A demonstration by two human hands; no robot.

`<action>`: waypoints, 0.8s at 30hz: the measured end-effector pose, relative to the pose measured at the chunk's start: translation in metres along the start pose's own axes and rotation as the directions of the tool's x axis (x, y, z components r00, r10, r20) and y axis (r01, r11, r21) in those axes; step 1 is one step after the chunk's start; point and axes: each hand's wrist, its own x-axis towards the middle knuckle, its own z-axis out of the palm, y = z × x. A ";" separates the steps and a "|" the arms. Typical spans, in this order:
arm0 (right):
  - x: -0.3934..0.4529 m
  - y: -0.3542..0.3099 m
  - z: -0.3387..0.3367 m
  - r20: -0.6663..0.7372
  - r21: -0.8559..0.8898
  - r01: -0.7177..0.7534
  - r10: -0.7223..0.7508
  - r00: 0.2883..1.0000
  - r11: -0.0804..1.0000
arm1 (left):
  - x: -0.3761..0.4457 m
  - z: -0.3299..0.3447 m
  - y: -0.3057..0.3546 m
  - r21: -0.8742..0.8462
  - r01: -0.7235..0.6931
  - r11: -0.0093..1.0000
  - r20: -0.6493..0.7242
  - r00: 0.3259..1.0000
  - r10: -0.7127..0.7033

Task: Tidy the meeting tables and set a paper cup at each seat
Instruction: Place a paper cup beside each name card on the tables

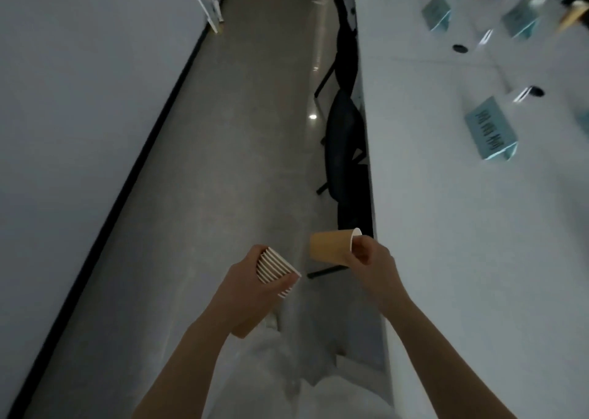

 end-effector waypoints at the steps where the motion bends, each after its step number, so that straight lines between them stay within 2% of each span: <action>1: 0.014 -0.002 -0.002 -0.040 0.002 -0.028 0.029 0.999 1.000 | 0.016 -0.006 0.007 0.024 -0.022 0.999 0.018 1.000 0.022; 8: 0.103 -0.004 -0.032 -0.349 0.037 -0.197 0.197 0.916 0.980 | 0.137 -0.025 0.061 0.085 -0.112 0.990 0.163 0.982 0.097; 12: 0.143 0.016 -0.058 -0.432 -0.052 -0.256 0.210 0.877 0.965 | 0.181 -0.017 0.082 0.084 -0.118 0.989 0.203 0.974 0.099; 15: 0.185 0.037 -0.084 -0.433 -0.179 -0.335 0.231 0.871 0.925 | 0.217 -0.004 0.101 0.101 -0.109 0.989 0.225 0.971 0.084; 19: 0.242 0.059 -0.109 -0.367 -0.364 -0.367 0.231 0.901 0.856 | 0.255 0.013 0.126 0.111 -0.124 0.986 0.221 0.970 0.097; 24: 0.293 0.066 -0.123 -0.303 -0.449 -0.372 0.253 0.919 0.812 | 0.283 0.020 0.144 0.126 -0.142 0.982 0.228 0.967 0.111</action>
